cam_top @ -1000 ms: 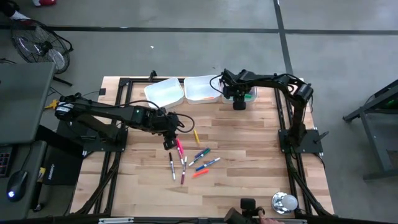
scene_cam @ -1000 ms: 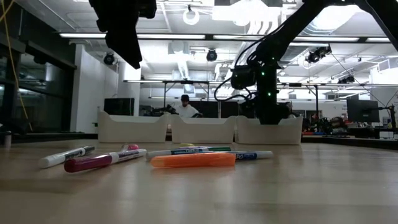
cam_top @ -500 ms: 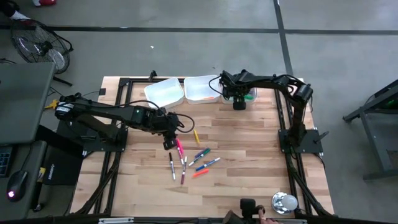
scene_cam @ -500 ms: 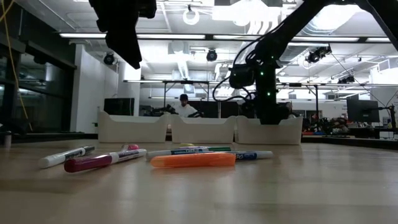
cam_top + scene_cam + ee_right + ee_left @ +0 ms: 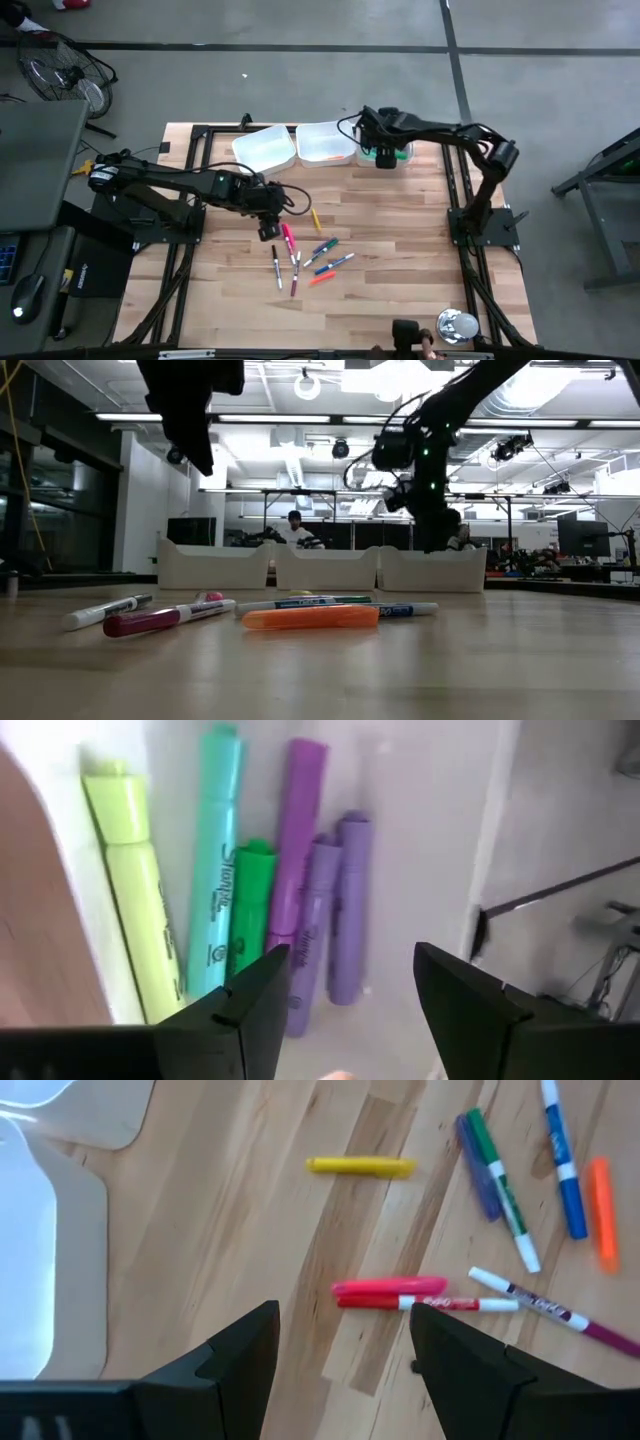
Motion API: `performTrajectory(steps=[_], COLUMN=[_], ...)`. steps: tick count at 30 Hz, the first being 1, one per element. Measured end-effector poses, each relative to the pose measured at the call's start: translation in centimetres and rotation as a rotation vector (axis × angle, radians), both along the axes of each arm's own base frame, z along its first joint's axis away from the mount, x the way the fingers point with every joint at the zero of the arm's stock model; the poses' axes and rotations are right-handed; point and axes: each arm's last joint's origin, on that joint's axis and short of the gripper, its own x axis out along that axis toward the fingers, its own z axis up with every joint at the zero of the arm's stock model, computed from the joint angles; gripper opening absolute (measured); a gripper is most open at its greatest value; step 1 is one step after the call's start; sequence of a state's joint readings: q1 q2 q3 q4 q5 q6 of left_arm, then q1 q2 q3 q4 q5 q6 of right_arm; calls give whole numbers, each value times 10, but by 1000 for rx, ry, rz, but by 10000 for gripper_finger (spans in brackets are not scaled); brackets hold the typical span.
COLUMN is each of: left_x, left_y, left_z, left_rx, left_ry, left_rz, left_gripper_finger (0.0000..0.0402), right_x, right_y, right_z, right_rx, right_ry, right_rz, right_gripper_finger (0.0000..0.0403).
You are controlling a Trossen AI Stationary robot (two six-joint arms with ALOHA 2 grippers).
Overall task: Pick & Place Markers
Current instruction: Put the blue marker pen into the left white bin
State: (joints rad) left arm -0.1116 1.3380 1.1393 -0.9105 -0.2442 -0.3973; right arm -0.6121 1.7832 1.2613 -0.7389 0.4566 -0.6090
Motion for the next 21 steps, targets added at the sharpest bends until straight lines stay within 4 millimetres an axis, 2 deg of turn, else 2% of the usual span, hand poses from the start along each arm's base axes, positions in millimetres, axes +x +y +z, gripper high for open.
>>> performTrajectory(steps=[6, 13, 17, 21], left_x=[-5, -12, -16, -17], left_y=[1, 1, 2, 1], left_z=[-7, -20, -25, -29], left_rx=[7, -4, -10, -18], left_ry=[40, 79, 97, 109], left_rz=[15, 30, 27, 22], left_gripper_finger=[223, 223, 223, 223], right_x=[-8, -15, -14, -4], right_y=[12, 41, 60, 86], right_z=[36, 75, 91, 97], right_rx=[-28, 26, 78, 158], right_ry=[-176, -440, -577, -633], right_rz=[-88, -169, -195, -121], right_gripper_finger=[200, 200, 200, 200])
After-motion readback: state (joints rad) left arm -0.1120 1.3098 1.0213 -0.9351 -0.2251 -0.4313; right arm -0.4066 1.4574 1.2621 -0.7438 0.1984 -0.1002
